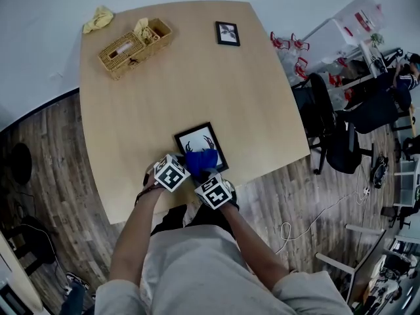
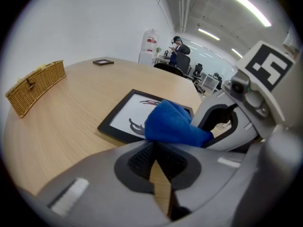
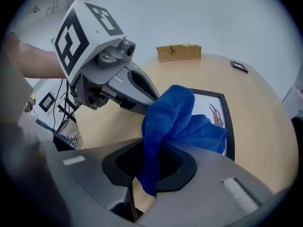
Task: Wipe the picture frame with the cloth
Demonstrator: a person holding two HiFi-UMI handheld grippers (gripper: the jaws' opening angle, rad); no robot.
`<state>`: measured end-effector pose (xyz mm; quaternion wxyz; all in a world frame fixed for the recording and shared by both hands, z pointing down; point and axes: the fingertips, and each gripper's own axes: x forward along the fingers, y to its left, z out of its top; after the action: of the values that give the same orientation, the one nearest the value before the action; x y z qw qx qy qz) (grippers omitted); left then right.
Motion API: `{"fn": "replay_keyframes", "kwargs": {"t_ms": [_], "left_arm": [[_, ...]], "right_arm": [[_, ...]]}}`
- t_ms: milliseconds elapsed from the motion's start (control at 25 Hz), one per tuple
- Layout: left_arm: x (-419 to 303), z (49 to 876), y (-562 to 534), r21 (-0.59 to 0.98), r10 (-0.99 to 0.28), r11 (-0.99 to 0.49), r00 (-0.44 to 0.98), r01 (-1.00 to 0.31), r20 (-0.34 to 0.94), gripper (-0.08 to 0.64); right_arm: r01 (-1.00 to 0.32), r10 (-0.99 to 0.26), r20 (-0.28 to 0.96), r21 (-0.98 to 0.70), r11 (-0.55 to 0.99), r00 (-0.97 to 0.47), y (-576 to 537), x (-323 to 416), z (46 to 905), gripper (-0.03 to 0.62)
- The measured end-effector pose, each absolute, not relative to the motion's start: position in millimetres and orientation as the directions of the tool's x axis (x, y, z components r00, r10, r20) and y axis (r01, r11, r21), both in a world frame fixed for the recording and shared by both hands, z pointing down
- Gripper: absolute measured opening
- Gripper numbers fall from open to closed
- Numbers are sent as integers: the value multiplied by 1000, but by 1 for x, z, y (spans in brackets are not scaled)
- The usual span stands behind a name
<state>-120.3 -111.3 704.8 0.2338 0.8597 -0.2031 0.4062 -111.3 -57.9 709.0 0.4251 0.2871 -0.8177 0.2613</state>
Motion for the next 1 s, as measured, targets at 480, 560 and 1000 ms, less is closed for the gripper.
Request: {"fn": "replay_keyframes", "kwargs": {"t_ms": [480,560,1000], "left_arm": [[-121,704,-108,232,-158,-810,581,-539,799,52],[-121,705,-108,231,-157,-810,579,-540,800,52],[-121,704,-110,235,-163,-807,586,-543,794,52]], "right_arm": [[-649,-231,872,-122,751,-431,-39,-113,704,52],[-637,-228,876,-110,763,-424,-37,-114,704,52],[-649,-226,852,-163,743,-473,-21,-122,704,52]]}}
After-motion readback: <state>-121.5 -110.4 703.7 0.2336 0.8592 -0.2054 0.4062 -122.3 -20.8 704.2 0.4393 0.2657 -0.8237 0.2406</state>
